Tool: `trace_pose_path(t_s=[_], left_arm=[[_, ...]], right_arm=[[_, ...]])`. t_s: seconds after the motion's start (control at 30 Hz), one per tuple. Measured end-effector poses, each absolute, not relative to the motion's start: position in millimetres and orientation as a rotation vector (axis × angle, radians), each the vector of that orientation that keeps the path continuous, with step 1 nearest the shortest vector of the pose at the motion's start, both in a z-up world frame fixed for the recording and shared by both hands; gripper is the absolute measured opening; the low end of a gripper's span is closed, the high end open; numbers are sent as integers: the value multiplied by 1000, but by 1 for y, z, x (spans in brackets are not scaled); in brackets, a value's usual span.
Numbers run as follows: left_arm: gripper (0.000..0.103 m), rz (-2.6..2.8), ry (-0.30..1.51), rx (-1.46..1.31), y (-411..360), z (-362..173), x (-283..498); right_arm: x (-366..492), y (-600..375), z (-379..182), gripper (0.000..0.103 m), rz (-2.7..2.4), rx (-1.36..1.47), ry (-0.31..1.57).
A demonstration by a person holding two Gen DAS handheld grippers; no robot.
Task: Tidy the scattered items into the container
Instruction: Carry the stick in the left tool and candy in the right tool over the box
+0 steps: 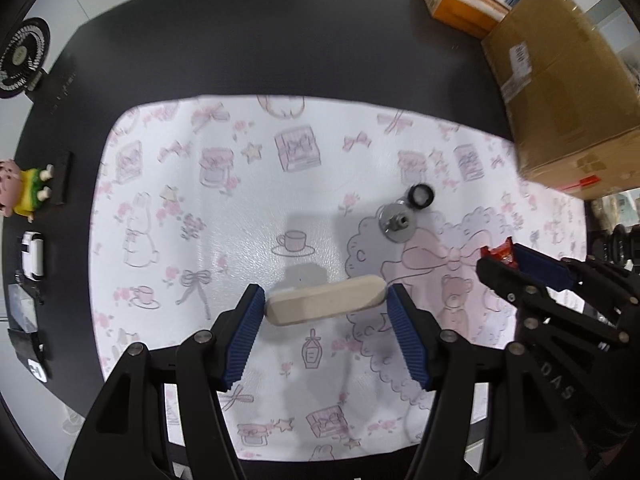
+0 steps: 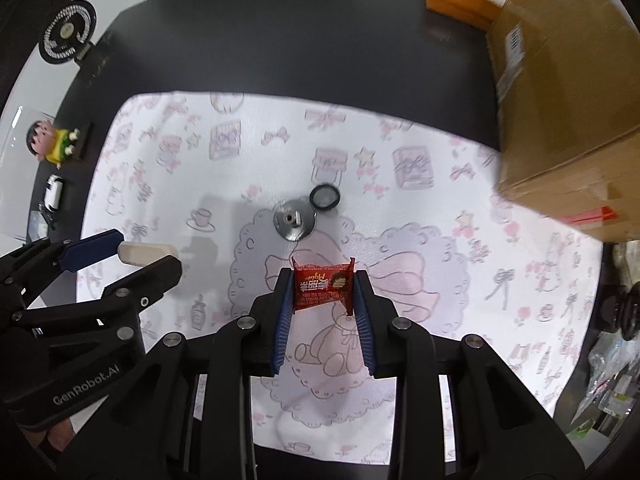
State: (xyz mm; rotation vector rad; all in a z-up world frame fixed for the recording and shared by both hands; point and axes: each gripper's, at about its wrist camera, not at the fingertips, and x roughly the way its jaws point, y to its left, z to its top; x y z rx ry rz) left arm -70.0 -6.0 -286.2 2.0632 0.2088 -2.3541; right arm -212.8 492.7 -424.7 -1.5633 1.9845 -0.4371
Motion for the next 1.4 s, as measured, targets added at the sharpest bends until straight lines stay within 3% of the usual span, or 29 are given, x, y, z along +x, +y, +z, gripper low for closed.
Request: trace_pose_path(t_s=[0.47, 1.4], left_arm=[[62, -2481, 225, 1917, -38, -144, -52], [62, -2564, 200, 1859, -16, -89, -56]], right_arm=[[-188, 609, -393, 30, -348, -1607, 1825], [-176, 660, -360, 30, -240, -1711, 1576]])
